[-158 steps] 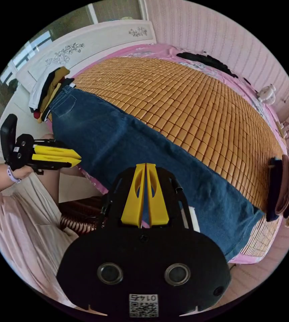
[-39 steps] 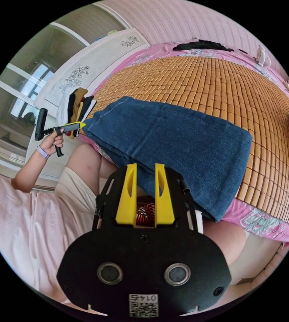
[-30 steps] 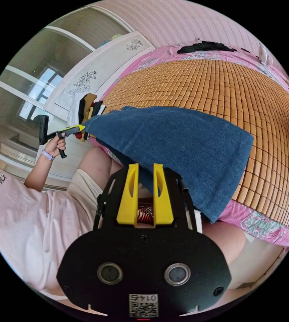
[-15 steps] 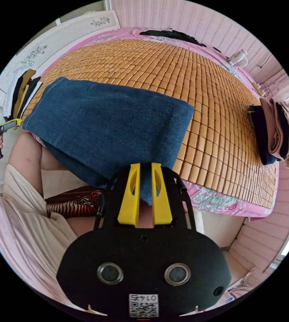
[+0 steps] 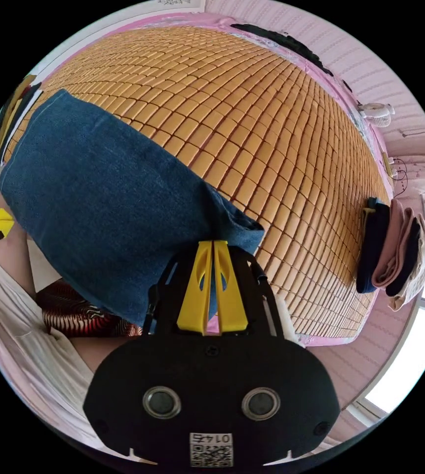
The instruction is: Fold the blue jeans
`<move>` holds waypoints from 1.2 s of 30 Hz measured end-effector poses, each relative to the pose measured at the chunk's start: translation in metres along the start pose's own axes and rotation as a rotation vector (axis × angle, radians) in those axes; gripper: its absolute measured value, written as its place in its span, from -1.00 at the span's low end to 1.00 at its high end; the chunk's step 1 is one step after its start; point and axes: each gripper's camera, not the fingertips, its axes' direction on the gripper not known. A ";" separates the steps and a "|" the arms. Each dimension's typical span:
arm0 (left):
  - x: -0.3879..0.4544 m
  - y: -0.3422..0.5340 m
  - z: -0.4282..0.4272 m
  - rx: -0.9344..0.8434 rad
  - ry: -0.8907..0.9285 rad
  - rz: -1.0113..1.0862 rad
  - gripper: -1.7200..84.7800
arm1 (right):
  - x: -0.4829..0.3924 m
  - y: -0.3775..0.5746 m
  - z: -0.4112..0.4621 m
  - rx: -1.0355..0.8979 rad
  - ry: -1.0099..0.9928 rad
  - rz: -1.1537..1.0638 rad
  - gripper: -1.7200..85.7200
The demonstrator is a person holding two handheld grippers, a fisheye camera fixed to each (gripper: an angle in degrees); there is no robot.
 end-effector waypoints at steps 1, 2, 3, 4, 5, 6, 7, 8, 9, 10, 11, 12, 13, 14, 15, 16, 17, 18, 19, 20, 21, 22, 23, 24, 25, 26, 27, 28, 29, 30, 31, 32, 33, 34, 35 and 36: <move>0.012 -0.011 0.015 -0.024 -0.004 0.033 -0.98 | -0.002 -0.012 0.000 -0.023 0.022 -0.045 -0.98; 0.021 -0.020 0.027 -0.044 -0.014 0.060 -0.98 | -0.004 -0.019 -0.001 -0.053 0.036 -0.085 -0.98; 0.025 -0.023 0.032 -0.051 -0.018 0.067 -0.98 | -0.009 -0.034 -0.004 -0.130 0.070 -0.191 -0.98; 0.031 -0.030 0.039 -0.057 -0.014 0.077 -0.98 | -0.014 -0.049 -0.009 -0.195 0.111 -0.267 -0.98; 0.037 -0.034 0.043 -0.051 -0.002 0.097 -0.98 | -0.016 -0.056 -0.014 -0.206 0.127 -0.289 -0.98; 0.040 -0.036 0.046 -0.049 -0.003 0.108 -0.98 | -0.020 -0.070 -0.027 -0.167 0.140 -0.304 -0.98; 0.045 -0.039 0.052 -0.054 -0.025 0.125 -0.98 | -0.027 -0.086 -0.042 -0.100 0.103 -0.311 -0.98; 0.050 -0.042 0.063 -0.082 -0.065 0.142 -0.98 | -0.032 -0.094 -0.048 -0.074 0.060 -0.322 -0.98; 0.052 -0.043 0.070 -0.107 -0.086 0.151 -0.98 | -0.044 -0.112 -0.056 -0.051 -0.049 -0.356 -0.98; 0.055 -0.042 0.083 -0.137 -0.112 0.165 -0.98 | -0.060 -0.131 -0.058 -0.048 -0.127 -0.389 -0.98; 0.059 -0.039 0.088 -0.115 -0.127 0.191 -0.98 | -0.069 -0.140 -0.058 -0.050 -0.144 -0.406 -0.98; 0.061 -0.037 0.089 -0.101 -0.135 0.206 -0.98 | -0.086 -0.159 -0.055 -0.055 -0.136 -0.437 -0.98; 0.066 -0.036 0.090 -0.089 -0.151 0.230 -0.98 | -0.101 -0.175 -0.050 -0.066 -0.097 -0.453 -0.98; 0.070 -0.036 0.091 -0.084 -0.160 0.243 -0.98 | -0.107 -0.183 -0.045 -0.086 -0.077 -0.460 -0.98; 0.071 -0.036 0.092 -0.084 -0.163 0.246 -0.98 | -0.117 -0.195 -0.037 -0.132 -0.026 -0.464 -0.98; 0.074 -0.037 0.094 -0.085 -0.167 0.252 -0.98 | -0.123 -0.205 -0.037 -0.169 0.008 -0.495 -0.98; 0.075 -0.039 0.096 -0.087 -0.164 0.251 -0.98 | -0.125 -0.209 -0.037 -0.187 0.021 -0.511 -0.98; 0.075 -0.040 0.097 -0.092 -0.159 0.246 -0.98 | -0.127 -0.217 -0.036 -0.210 0.036 -0.541 -0.98; 0.076 -0.046 0.096 -0.113 -0.148 0.237 -0.98 | -0.126 -0.223 -0.036 -0.216 0.035 -0.556 -0.98; 0.077 -0.054 0.094 -0.133 -0.136 0.223 -0.98 | -0.124 -0.226 -0.036 -0.218 0.028 -0.553 -0.98; 0.077 -0.057 0.093 -0.128 -0.131 0.216 -0.98 | -0.119 -0.234 -0.036 -0.227 0.001 -0.531 -0.98; 0.076 -0.065 0.086 -0.081 -0.127 0.202 -0.98 | -0.114 -0.242 -0.035 -0.241 -0.030 -0.506 -0.98; 0.073 -0.075 0.081 -0.028 -0.131 0.183 -0.98 | -0.111 -0.245 -0.035 -0.248 -0.043 -0.498 -0.98; 0.070 -0.081 0.080 -0.012 -0.134 0.170 -0.98 | -0.107 -0.252 -0.035 -0.261 -0.060 -0.499 -0.98; 0.063 -0.094 0.084 -0.006 -0.143 0.134 -0.98 | -0.104 -0.258 -0.034 -0.272 -0.076 -0.497 -0.98; 0.055 -0.106 0.093 -0.025 -0.151 0.098 -0.98 | -0.102 -0.261 -0.034 -0.277 -0.086 -0.491 -0.98; 0.051 -0.111 0.099 -0.040 -0.154 0.079 -0.98 | -0.098 -0.267 -0.033 -0.286 -0.109 -0.474 -0.98; 0.045 -0.119 0.115 -0.090 -0.150 0.057 -0.98 | -0.094 -0.271 -0.032 -0.290 -0.123 -0.460 -0.98; 0.045 -0.121 0.122 -0.077 -0.131 0.079 -0.98 | -0.093 -0.273 -0.032 -0.289 -0.129 -0.457 -0.98; 0.045 -0.120 0.124 -0.076 -0.129 0.089 -0.98 | -0.091 -0.277 -0.031 -0.294 -0.135 -0.451 -0.98; 0.049 -0.120 0.125 -0.068 -0.139 0.111 -0.98 | -0.090 -0.281 -0.031 -0.302 -0.134 -0.459 -0.98; 0.054 -0.118 0.126 -0.058 -0.159 0.128 -0.98 | -0.090 -0.283 -0.031 -0.306 -0.133 -0.463 -0.98; 0.056 -0.118 0.127 -0.053 -0.171 0.134 -0.98 | -0.089 -0.287 -0.030 -0.316 -0.137 -0.465 -0.98; 0.062 -0.117 0.128 -0.046 -0.195 0.142 -0.98 | -0.087 -0.292 -0.029 -0.329 -0.147 -0.458 -0.98; 0.067 -0.118 0.129 -0.051 -0.213 0.139 -0.98 | -0.086 -0.294 -0.029 -0.335 -0.151 -0.453 -0.98; 0.071 -0.118 0.128 -0.062 -0.218 0.148 -0.98 | -0.085 -0.296 -0.029 -0.342 -0.154 -0.450 -0.98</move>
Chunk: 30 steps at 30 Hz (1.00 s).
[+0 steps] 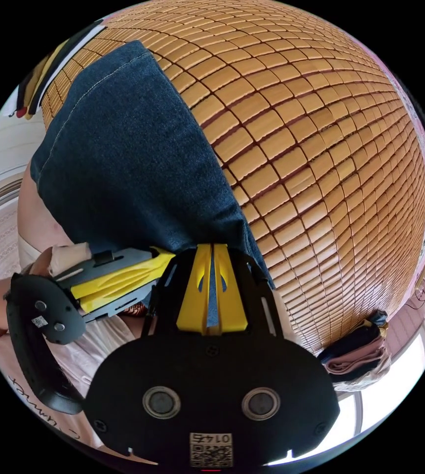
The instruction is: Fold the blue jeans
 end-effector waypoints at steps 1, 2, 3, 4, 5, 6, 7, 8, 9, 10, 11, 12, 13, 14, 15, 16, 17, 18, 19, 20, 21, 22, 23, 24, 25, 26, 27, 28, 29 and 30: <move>0.009 0.000 -0.003 -0.028 0.001 0.042 -0.98 | 0.001 -0.002 -0.001 -0.005 0.006 -0.001 -0.98; 0.020 0.004 -0.006 -0.054 0.008 0.091 -0.98 | 0.000 -0.003 -0.001 -0.008 0.012 -0.002 -0.98; 0.026 0.008 -0.008 -0.060 0.010 0.114 -0.98 | -0.001 -0.004 -0.001 -0.014 0.032 -0.010 -0.98; 0.037 0.016 -0.012 -0.066 0.010 0.150 -0.98 | -0.005 -0.006 -0.001 -0.024 0.059 -0.023 -0.98; 0.048 0.025 -0.012 -0.098 0.041 0.185 -0.98 | -0.006 -0.007 -0.001 -0.030 0.072 -0.029 -0.98; 0.053 0.030 -0.013 -0.092 0.043 0.187 -0.98 | -0.009 -0.010 0.000 -0.044 0.096 -0.038 -0.97; 0.061 0.037 -0.013 -0.106 0.054 0.199 -0.98 | -0.012 -0.012 0.000 -0.061 0.116 -0.047 -0.97; 0.068 0.043 -0.010 -0.122 0.063 0.204 -0.98 | -0.013 -0.013 0.001 -0.070 0.126 -0.053 -0.97; 0.070 0.044 -0.006 -0.142 0.072 0.208 -0.98 | -0.015 -0.015 0.002 -0.086 0.145 -0.064 -0.97; 0.074 0.047 0.004 -0.171 0.070 0.200 -0.98 | -0.017 -0.016 0.003 -0.096 0.161 -0.071 -0.97; 0.077 0.049 0.011 -0.165 0.047 0.197 -0.98 | -0.017 -0.015 0.003 -0.098 0.166 -0.071 -0.97; 0.079 0.049 0.013 -0.161 0.037 0.200 -0.98 | -0.017 -0.014 0.004 -0.096 0.172 -0.067 -0.97; 0.080 0.046 0.015 -0.167 0.029 0.206 -0.98 | -0.017 -0.012 0.005 -0.090 0.177 -0.062 -0.97; 0.081 0.043 0.014 -0.180 0.035 0.212 -0.98 | -0.017 -0.010 0.006 -0.086 0.180 -0.061 -0.97; 0.081 0.041 0.013 -0.186 0.040 0.218 -0.98 | -0.017 -0.008 0.007 -0.079 0.186 -0.060 -0.96; 0.082 0.039 0.007 -0.186 0.056 0.237 -0.98 | -0.017 -0.005 0.008 -0.075 0.190 -0.060 -0.96; 0.081 0.038 -0.003 -0.156 0.076 0.245 -0.98 | -0.016 -0.004 0.009 -0.074 0.191 -0.060 -0.96; 0.080 0.037 -0.010 -0.130 0.083 0.240 -0.98 | -0.016 -0.002 0.010 -0.075 0.191 -0.061 -0.96; 0.076 0.036 -0.023 -0.082 0.096 0.219 -0.98 | -0.014 0.001 0.012 -0.078 0.189 -0.062 -0.96; 0.070 0.034 -0.035 -0.046 0.107 0.191 -0.98 | -0.014 0.002 0.013 -0.080 0.186 -0.062 -0.96; 0.068 0.033 -0.039 -0.031 0.107 0.175 -0.98 | -0.012 0.004 0.015 -0.086 0.181 -0.062 -0.97; 0.062 0.031 -0.044 -0.006 0.096 0.147 -0.98 | -0.010 0.007 0.017 -0.090 0.176 -0.061 -0.97; 0.058 0.029 -0.042 0.004 0.076 0.127 -0.98 | -0.009 0.008 0.018 -0.093 0.175 -0.061 -0.97; 0.056 0.028 -0.038 -0.004 0.067 0.123 -0.98 | -0.008 0.011 0.020 -0.098 0.175 -0.063 -0.97; 0.056 0.026 -0.023 -0.070 0.068 0.140 -0.98 | -0.007 0.015 0.023 -0.101 0.177 -0.065 -0.97; 0.059 0.025 0.000 -0.182 0.090 0.176 -0.98 | -0.007 0.017 0.025 -0.102 0.179 -0.066 -0.97; 0.060 0.026 0.004 -0.162 0.077 0.181 -0.98 | -0.007 0.021 0.028 -0.103 0.184 -0.068 -0.97; 0.063 0.028 0.005 -0.144 0.065 0.222 -0.98 | -0.006 0.026 0.031 -0.102 0.190 -0.068 -0.97; 0.064 0.029 0.004 -0.146 0.064 0.235 -0.98 | -0.006 0.029 0.033 -0.101 0.192 -0.069 -0.97; 0.063 0.029 0.004 -0.147 0.066 0.235 -0.98 | -0.004 0.035 0.037 -0.094 0.189 -0.063 -0.97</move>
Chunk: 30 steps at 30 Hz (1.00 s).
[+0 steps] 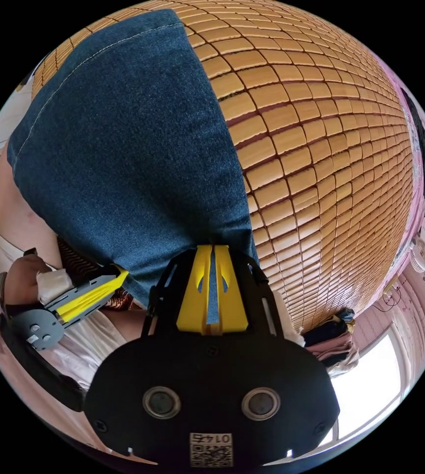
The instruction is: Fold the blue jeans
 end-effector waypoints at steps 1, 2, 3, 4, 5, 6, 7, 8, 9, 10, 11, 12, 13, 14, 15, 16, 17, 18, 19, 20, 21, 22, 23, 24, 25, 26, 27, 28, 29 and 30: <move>-0.001 0.002 0.000 0.003 0.007 -0.006 -0.98 | 0.002 0.007 0.004 0.009 -0.010 0.010 -0.97; -0.002 0.003 0.001 0.005 0.011 -0.004 -0.98 | 0.003 0.010 0.006 0.015 -0.016 0.014 -0.98; -0.003 0.003 0.001 0.003 0.016 -0.005 -0.98 | 0.006 0.019 0.011 0.033 -0.034 0.026 -0.98; -0.006 0.003 0.001 -0.007 0.034 -0.012 -0.98 | 0.012 0.030 0.016 0.062 -0.067 0.053 -0.98; -0.008 0.003 0.001 -0.017 0.046 -0.013 -0.98 | 0.015 0.036 0.018 0.082 -0.088 0.070 -0.98; -0.009 0.003 0.001 -0.020 0.047 -0.010 -0.98 | 0.022 0.052 0.024 0.139 -0.137 0.111 -0.98; -0.008 0.005 0.000 -0.019 0.047 -0.006 -0.98 | 0.029 0.073 0.032 0.220 -0.190 0.145 -0.98; -0.006 0.008 -0.003 -0.010 0.044 -0.010 -0.98 | 0.033 0.085 0.037 0.269 -0.221 0.158 -0.98; -0.005 0.010 -0.004 -0.002 0.035 -0.013 -0.98 | 0.043 0.113 0.049 0.384 -0.306 0.192 -0.98; -0.001 0.016 -0.009 0.022 0.013 -0.015 -0.98 | 0.055 0.143 0.064 0.508 -0.427 0.242 -0.97; 0.003 0.024 -0.016 0.048 0.007 -0.021 -0.98 | 0.061 0.158 0.073 0.539 -0.491 0.264 -0.97; 0.005 0.028 -0.019 0.050 0.026 -0.023 -0.98 | 0.074 0.188 0.092 0.572 -0.596 0.326 -0.96; 0.007 0.036 -0.026 0.058 0.078 -0.037 -0.98 | 0.083 0.223 0.109 0.639 -0.671 0.392 -0.94; 0.008 0.045 -0.034 0.090 0.109 -0.056 -0.98 | 0.085 0.244 0.117 0.687 -0.698 0.413 -0.93; 0.009 0.050 -0.038 0.113 0.114 -0.061 -0.98 | 0.088 0.287 0.134 0.766 -0.714 0.464 -0.89; 0.012 0.057 -0.047 0.162 0.115 -0.064 -0.97 | 0.087 0.327 0.152 0.794 -0.695 0.530 -0.80; 0.014 0.063 -0.053 0.198 0.115 -0.068 -0.97 | 0.087 0.346 0.162 0.791 -0.680 0.571 -0.73; 0.015 0.064 -0.056 0.213 0.118 -0.070 -0.96 | 0.085 0.380 0.182 0.751 -0.650 0.669 -0.62; 0.017 0.066 -0.060 0.245 0.130 -0.070 -0.94 | 0.082 0.408 0.203 0.688 -0.632 0.774 -0.56; 0.018 0.066 -0.063 0.271 0.141 -0.071 -0.90 | 0.080 0.419 0.214 0.661 -0.632 0.804 -0.55; 0.019 0.065 -0.065 0.283 0.148 -0.071 -0.88 | 0.075 0.438 0.232 0.624 -0.642 0.830 -0.54; 0.022 0.064 -0.067 0.304 0.164 -0.061 -0.84 | 0.070 0.450 0.250 0.595 -0.668 0.850 -0.55; 0.025 0.061 -0.070 0.318 0.174 -0.044 -0.80 | 0.069 0.454 0.258 0.582 -0.692 0.854 -0.56; 0.027 0.060 -0.071 0.322 0.177 -0.037 -0.78 | 0.066 0.459 0.275 0.559 -0.760 0.852 -0.61; 0.031 0.056 -0.073 0.325 0.178 -0.024 -0.74 | 0.064 0.461 0.289 0.556 -0.851 0.820 -0.68; 0.035 0.053 -0.075 0.322 0.173 -0.010 -0.72 | 0.063 0.462 0.296 0.570 -0.903 0.793 -0.74; 0.037 0.052 -0.077 0.322 0.166 -0.002 -0.71 | 0.061 0.466 0.306 0.609 -1.011 0.742 -0.81; 0.040 0.050 -0.080 0.324 0.147 0.016 -0.70 | 0.060 0.476 0.309 0.638 -1.018 0.752 -0.85; 0.044 0.049 -0.083 0.329 0.132 0.029 -0.69 | 0.058 0.482 0.307 0.665 -1.005 0.745 -0.86; 0.045 0.048 -0.085 0.330 0.130 0.036 -0.69 | 0.054 0.495 0.300 0.727 -0.990 0.722 -0.88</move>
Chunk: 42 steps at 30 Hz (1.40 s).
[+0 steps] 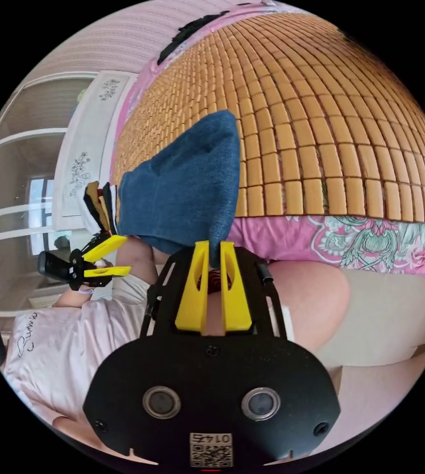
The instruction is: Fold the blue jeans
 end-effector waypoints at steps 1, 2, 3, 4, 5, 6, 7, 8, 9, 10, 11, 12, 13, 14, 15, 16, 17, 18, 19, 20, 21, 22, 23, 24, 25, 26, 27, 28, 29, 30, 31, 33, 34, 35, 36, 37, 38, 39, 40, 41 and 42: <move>0.004 -0.003 -0.003 0.005 -0.001 0.019 -0.67 | -0.009 0.010 -0.012 0.042 -0.033 -0.052 -0.88; 0.008 -0.006 -0.007 0.022 -0.006 0.044 -0.66 | -0.013 0.016 -0.019 0.063 -0.053 -0.077 -0.89; 0.010 -0.007 -0.009 0.034 -0.009 0.058 -0.65 | -0.024 0.026 -0.031 0.108 -0.098 -0.127 -0.89; 0.015 -0.012 -0.012 0.052 -0.016 0.082 -0.64 | -0.033 0.037 -0.041 0.150 -0.165 -0.172 -0.90; 0.020 -0.017 -0.013 0.069 -0.025 0.105 -0.64 | -0.037 0.041 -0.045 0.169 -0.207 -0.193 -0.90; 0.022 -0.019 -0.013 0.074 -0.030 0.114 -0.64 | -0.044 0.049 -0.048 0.192 -0.295 -0.229 -0.90; 0.025 -0.023 -0.013 0.077 -0.042 0.123 -0.69 | -0.049 0.056 -0.048 0.198 -0.336 -0.247 -0.90; 0.026 -0.025 -0.013 0.077 -0.079 0.112 -0.75 | -0.052 0.060 -0.048 0.201 -0.325 -0.256 -0.90; 0.026 -0.025 -0.014 0.068 -0.123 0.096 -0.78 | -0.055 0.068 -0.051 0.217 -0.297 -0.280 -0.91; 0.025 -0.023 -0.014 0.038 -0.178 0.104 -0.83 | -0.050 0.077 -0.056 0.250 -0.296 -0.270 -0.92; 0.020 -0.018 -0.015 0.025 -0.183 0.081 -0.86 | -0.046 0.081 -0.058 0.271 -0.302 -0.269 -0.93; 0.015 -0.016 -0.017 0.029 -0.172 0.055 -0.86 | -0.034 0.091 -0.064 0.329 -0.362 -0.273 -0.93; 0.005 -0.010 -0.020 0.037 -0.113 0.010 -0.87 | -0.016 0.100 -0.068 0.391 -0.448 -0.234 -0.94; -0.004 -0.005 -0.024 0.047 -0.060 -0.042 -0.87 | -0.007 0.104 -0.069 0.414 -0.490 -0.211 -0.94; -0.007 -0.003 -0.026 0.058 -0.048 -0.065 -0.88 | 0.007 0.112 -0.071 0.444 -0.546 -0.186 -0.95; -0.012 -0.001 -0.032 0.082 -0.037 -0.095 -0.88 | 0.015 0.119 -0.071 0.460 -0.549 -0.171 -0.95; -0.017 -0.001 -0.038 0.111 -0.028 -0.120 -0.88 | 0.018 0.122 -0.071 0.464 -0.537 -0.160 -0.95; -0.020 -0.003 -0.042 0.125 -0.020 -0.128 -0.88 | 0.022 0.127 -0.070 0.464 -0.509 -0.148 -0.96; -0.024 -0.007 -0.050 0.158 -0.004 -0.131 -0.88 | 0.023 0.130 -0.067 0.457 -0.492 -0.141 -0.96; -0.027 -0.012 -0.061 0.197 -0.004 -0.120 -0.88 | 0.024 0.131 -0.066 0.452 -0.490 -0.137 -0.96; -0.028 -0.014 -0.068 0.219 -0.009 -0.110 -0.88 | 0.026 0.132 -0.062 0.438 -0.499 -0.133 -0.96; -0.030 -0.015 -0.083 0.270 -0.024 -0.093 -0.88 | 0.026 0.131 -0.059 0.424 -0.518 -0.137 -0.96; -0.037 -0.009 -0.102 0.346 -0.039 -0.108 -0.88 | 0.025 0.131 -0.057 0.419 -0.526 -0.142 -0.96; -0.042 -0.002 -0.112 0.389 -0.037 -0.130 -0.88 | 0.024 0.129 -0.055 0.412 -0.536 -0.151 -0.96; -0.057 0.018 -0.133 0.471 -0.015 -0.193 -0.88 | 0.022 0.128 -0.052 0.402 -0.535 -0.160 -0.96; -0.073 0.046 -0.151 0.540 -0.007 -0.266 -0.87 | 0.021 0.127 -0.051 0.395 -0.532 -0.164 -0.96; -0.082 0.062 -0.159 0.565 -0.017 -0.304 -0.87 | 0.019 0.124 -0.046 0.375 -0.519 -0.171 -0.96; -0.100 0.097 -0.169 0.572 -0.070 -0.398 -0.86 | 0.018 0.121 -0.039 0.344 -0.503 -0.174 -0.95; -0.120 0.132 -0.175 0.531 -0.147 -0.526 -0.85 | 0.017 0.119 -0.035 0.326 -0.497 -0.176 -0.95; -0.131 0.150 -0.175 0.499 -0.179 -0.592 -0.84 | 0.015 0.114 -0.026 0.287 -0.486 -0.180 -0.94; -0.152 0.187 -0.174 0.414 -0.219 -0.733 -0.84 | 0.012 0.109 -0.016 0.244 -0.474 -0.180 -0.93; -0.178 0.237 -0.171 0.278 -0.261 -0.922 -0.83 | 0.008 0.101 0.000 0.179 -0.450 -0.178 -0.91; -0.189 0.265 -0.171 0.231 -0.276 -1.013 -0.83 | 0.004 0.096 0.011 0.143 -0.432 -0.173 -0.90; -0.195 0.285 -0.175 0.249 -0.280 -1.064 -0.84 | 0.003 0.093 0.016 0.127 -0.424 -0.170 -0.89; -0.197 0.293 -0.178 0.262 -0.283 -1.077 -0.84 | -0.001 0.089 0.026 0.099 -0.409 -0.162 -0.88; -0.202 0.300 -0.183 0.270 -0.298 -1.096 -0.84 | -0.004 0.085 0.036 0.075 -0.391 -0.155 -0.85; -0.208 0.302 -0.187 0.269 -0.322 -1.090 -0.84 | -0.006 0.083 0.041 0.068 -0.378 -0.153 -0.84; -0.211 0.301 -0.188 0.271 -0.332 -1.076 -0.82 | -0.011 0.080 0.050 0.062 -0.339 -0.151 -0.81; -0.218 0.296 -0.189 0.277 -0.341 -1.046 -0.80 | -0.015 0.076 0.061 0.055 -0.292 -0.147 -0.76; -0.228 0.290 -0.187 0.281 -0.328 -1.013 -0.75 | -0.017 0.073 0.066 0.051 -0.268 -0.145 -0.74; -0.234 0.287 -0.186 0.278 -0.313 -0.994 -0.72 | -0.022 0.068 0.077 0.046 -0.226 -0.143 -0.69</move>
